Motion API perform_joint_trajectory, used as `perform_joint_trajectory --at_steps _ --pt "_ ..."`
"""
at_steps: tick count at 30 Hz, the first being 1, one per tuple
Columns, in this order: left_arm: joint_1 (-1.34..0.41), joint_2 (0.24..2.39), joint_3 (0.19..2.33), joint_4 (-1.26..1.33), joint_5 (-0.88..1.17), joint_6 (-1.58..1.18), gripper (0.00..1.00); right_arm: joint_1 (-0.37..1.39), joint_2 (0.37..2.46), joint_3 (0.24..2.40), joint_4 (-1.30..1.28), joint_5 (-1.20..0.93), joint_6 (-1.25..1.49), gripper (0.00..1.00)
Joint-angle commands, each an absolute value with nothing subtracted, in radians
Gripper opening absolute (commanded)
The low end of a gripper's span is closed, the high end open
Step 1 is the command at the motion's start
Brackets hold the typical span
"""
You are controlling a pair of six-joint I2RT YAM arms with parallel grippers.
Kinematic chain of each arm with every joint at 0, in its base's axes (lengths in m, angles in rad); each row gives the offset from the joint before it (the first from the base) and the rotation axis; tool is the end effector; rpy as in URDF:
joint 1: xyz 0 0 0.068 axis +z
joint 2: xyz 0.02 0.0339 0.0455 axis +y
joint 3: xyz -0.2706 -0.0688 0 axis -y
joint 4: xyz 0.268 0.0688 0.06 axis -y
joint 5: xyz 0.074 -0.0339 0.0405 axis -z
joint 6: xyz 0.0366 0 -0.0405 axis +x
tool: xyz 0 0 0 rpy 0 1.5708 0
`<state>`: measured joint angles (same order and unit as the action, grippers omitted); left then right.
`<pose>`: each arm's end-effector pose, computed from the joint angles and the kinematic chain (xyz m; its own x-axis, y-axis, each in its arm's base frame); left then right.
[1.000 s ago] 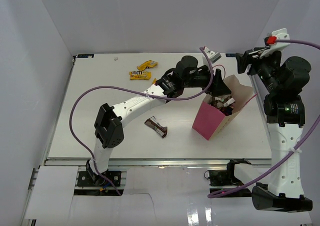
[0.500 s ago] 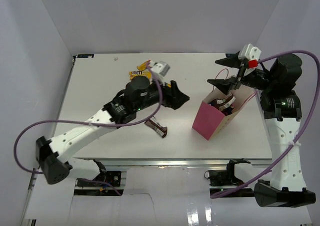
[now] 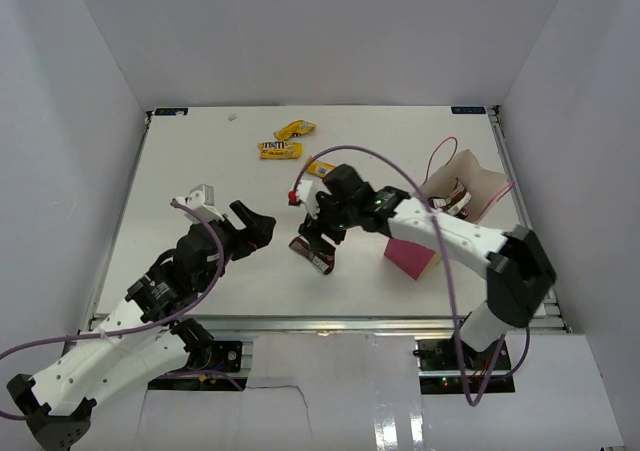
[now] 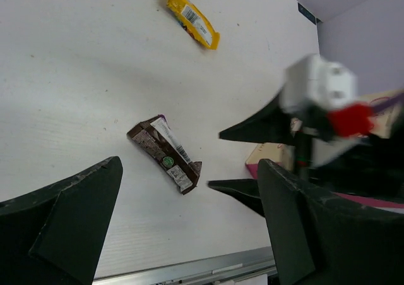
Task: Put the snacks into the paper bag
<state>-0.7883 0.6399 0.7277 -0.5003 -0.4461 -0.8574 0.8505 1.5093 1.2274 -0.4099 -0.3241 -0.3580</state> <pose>0.1259 -0.1042 0.3154 -0.4580 -0.5068 -0.7303 0.0226 0.8146 -0.5795 0.2295 0.2792 0.2973 -0.0878 -0.6036 -0.7925 -0.9663 0.2450 -0.0796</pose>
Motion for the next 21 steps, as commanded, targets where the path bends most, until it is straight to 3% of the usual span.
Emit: perform_joint_trajectory --at_steps 1,7,10,14,21 --pt "-0.785 0.618 0.726 -0.61 -0.497 -0.979 0.98 0.9 1.685 1.29 -0.426 -0.005 -0.172 0.71" --pt "-0.785 0.588 0.669 -0.643 -0.48 -1.043 0.98 0.934 1.798 1.263 -0.316 0.074 -0.083 0.72" --pt "-0.785 0.6 0.669 -0.64 -0.488 -1.046 0.98 0.936 1.864 1.287 -0.351 0.084 -0.064 0.67" --pt "-0.785 0.643 0.678 -0.632 -0.499 -1.035 0.98 0.937 1.876 1.267 -0.351 -0.039 -0.055 0.4" --pt "-0.785 0.67 0.67 -0.609 -0.502 -1.019 0.98 0.924 1.803 1.243 -0.344 -0.172 -0.126 0.12"
